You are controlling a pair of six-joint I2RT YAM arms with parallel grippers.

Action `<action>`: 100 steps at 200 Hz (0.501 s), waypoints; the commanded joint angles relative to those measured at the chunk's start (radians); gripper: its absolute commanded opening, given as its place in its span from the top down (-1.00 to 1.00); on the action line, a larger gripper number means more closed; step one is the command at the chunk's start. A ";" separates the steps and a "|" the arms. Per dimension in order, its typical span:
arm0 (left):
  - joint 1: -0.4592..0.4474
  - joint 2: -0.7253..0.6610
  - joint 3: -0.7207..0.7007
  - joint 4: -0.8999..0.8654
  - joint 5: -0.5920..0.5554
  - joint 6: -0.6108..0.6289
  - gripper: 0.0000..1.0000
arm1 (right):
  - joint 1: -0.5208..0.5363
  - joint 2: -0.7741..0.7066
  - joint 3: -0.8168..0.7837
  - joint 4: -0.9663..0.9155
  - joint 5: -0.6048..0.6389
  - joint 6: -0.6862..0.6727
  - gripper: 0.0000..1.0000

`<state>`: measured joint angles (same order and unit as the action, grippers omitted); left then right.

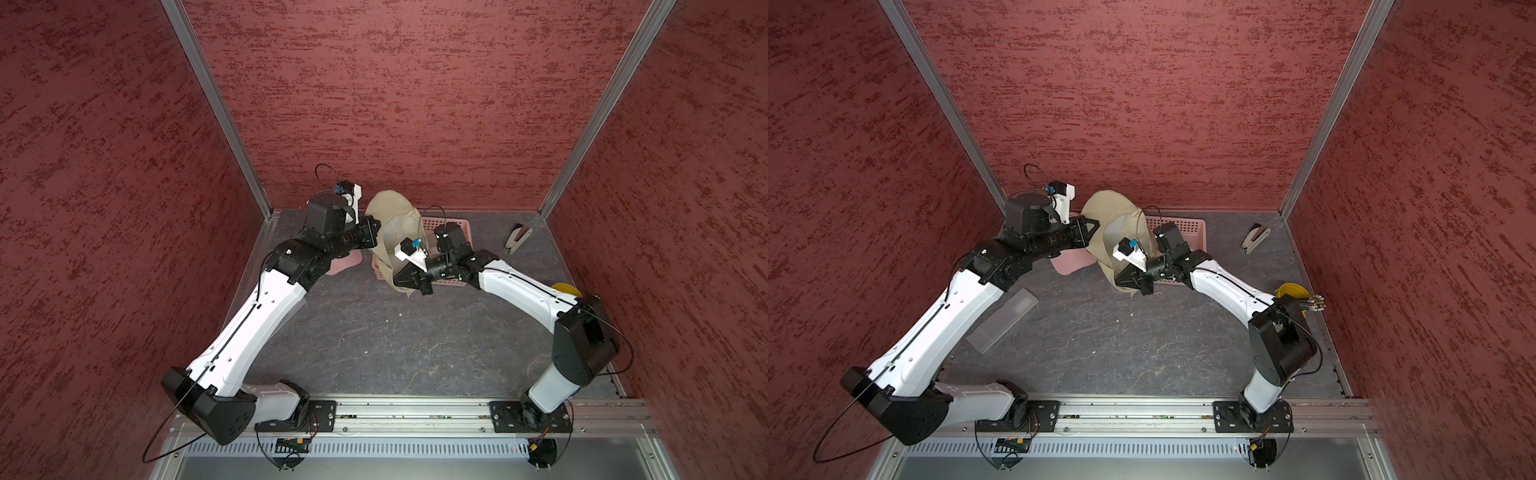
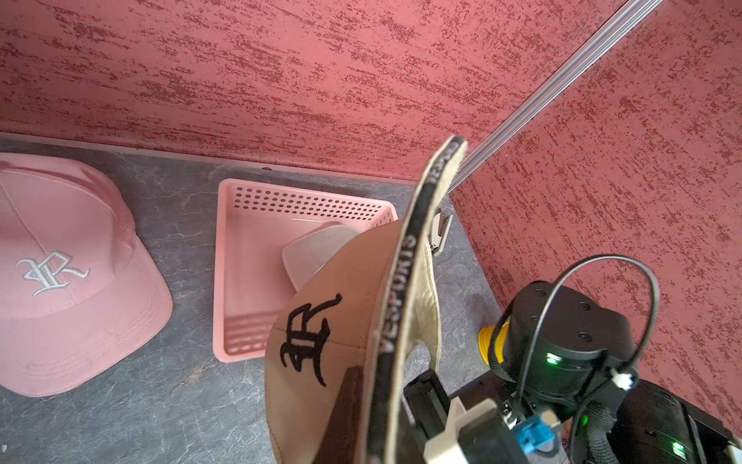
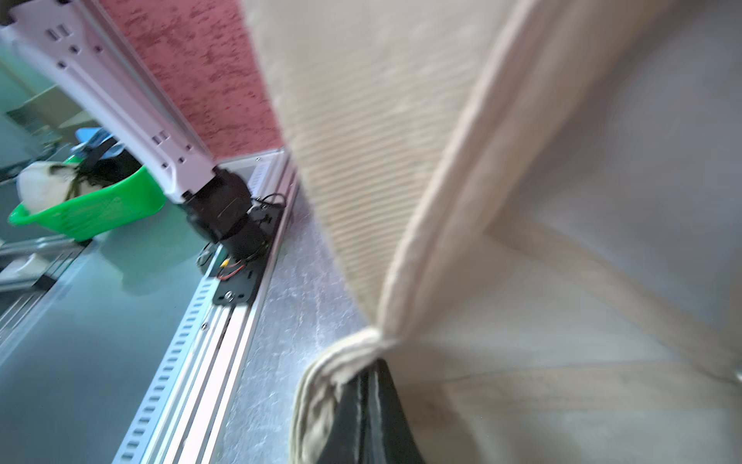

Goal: Turn the baseball cap inside out
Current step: Turn over the baseball cap.

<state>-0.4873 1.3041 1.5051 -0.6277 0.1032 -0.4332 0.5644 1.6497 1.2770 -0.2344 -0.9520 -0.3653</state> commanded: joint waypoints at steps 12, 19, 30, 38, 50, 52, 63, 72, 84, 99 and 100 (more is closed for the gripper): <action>-0.013 -0.022 -0.008 0.075 0.000 -0.015 1.00 | -0.019 -0.059 -0.041 0.427 0.257 0.338 1.00; -0.018 -0.013 -0.007 0.082 0.004 -0.023 1.00 | -0.018 -0.042 -0.019 0.461 0.263 0.377 1.00; -0.026 0.002 -0.001 0.087 0.011 -0.031 1.00 | -0.014 -0.005 0.006 0.517 0.281 0.430 1.00; -0.036 0.011 0.003 0.091 0.009 -0.035 1.00 | -0.013 0.025 0.028 0.543 0.269 0.455 1.00; -0.045 0.018 0.001 0.105 0.004 -0.045 1.00 | -0.014 0.070 0.053 0.607 0.270 0.508 0.99; -0.046 0.020 0.001 0.108 0.003 -0.048 1.00 | -0.012 0.077 0.056 0.618 0.268 0.518 1.00; -0.049 0.027 -0.005 0.129 0.009 -0.068 1.00 | -0.010 0.113 0.068 0.692 0.276 0.568 1.00; -0.051 0.032 -0.007 0.140 0.015 -0.083 1.00 | -0.009 0.141 0.075 0.759 0.288 0.609 1.00; -0.054 0.041 -0.009 0.149 0.016 -0.099 1.00 | -0.005 0.178 0.094 0.828 0.278 0.662 1.00; -0.055 0.047 -0.008 0.153 0.001 -0.104 1.00 | 0.007 0.214 0.124 0.876 0.196 0.703 1.00; -0.054 0.048 -0.008 0.153 -0.001 -0.104 1.00 | 0.008 0.216 0.126 0.874 0.190 0.703 1.00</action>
<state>-0.5350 1.3418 1.5017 -0.5507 0.0963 -0.5064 0.5541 1.8206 1.3106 0.4629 -0.7097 0.1959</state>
